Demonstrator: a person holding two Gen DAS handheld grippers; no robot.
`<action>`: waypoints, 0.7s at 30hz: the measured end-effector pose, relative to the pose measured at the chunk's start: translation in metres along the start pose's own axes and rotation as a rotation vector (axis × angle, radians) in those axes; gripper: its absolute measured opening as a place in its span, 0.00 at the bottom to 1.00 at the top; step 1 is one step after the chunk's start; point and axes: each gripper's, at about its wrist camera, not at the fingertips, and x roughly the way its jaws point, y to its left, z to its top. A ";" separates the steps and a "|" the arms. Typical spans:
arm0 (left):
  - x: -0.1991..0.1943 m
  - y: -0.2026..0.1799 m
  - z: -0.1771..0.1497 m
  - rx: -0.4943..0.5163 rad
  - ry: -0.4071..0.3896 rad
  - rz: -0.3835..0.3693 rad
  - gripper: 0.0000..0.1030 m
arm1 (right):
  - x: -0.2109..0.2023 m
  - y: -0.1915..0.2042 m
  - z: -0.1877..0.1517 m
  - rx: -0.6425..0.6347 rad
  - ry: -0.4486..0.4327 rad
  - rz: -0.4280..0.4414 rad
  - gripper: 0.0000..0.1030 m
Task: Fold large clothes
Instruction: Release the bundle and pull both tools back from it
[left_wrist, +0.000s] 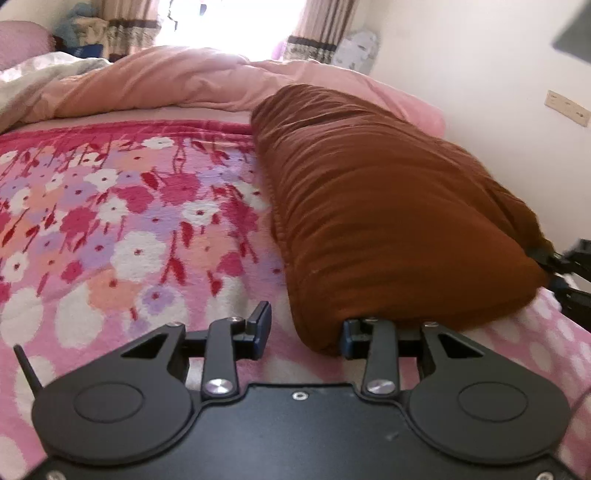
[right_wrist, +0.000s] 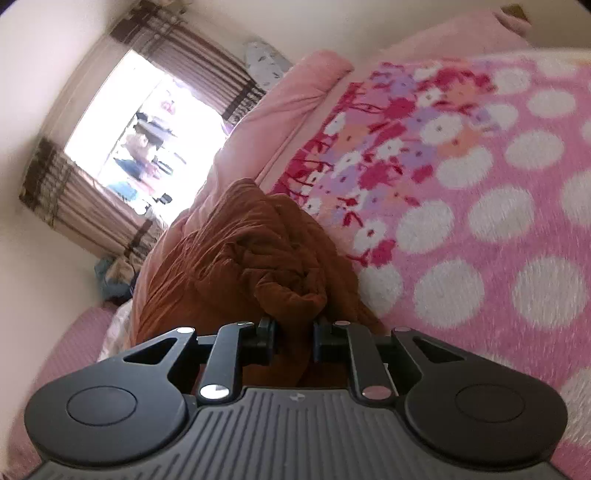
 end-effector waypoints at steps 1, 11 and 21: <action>-0.009 0.002 0.001 -0.001 0.004 -0.004 0.40 | -0.002 0.004 0.001 -0.027 0.003 -0.004 0.30; -0.067 -0.013 0.049 -0.026 -0.142 -0.078 0.38 | -0.064 0.073 0.015 -0.312 -0.143 -0.033 0.48; 0.006 -0.049 0.055 0.016 -0.046 -0.122 0.39 | -0.011 0.100 -0.013 -0.515 -0.066 -0.187 0.34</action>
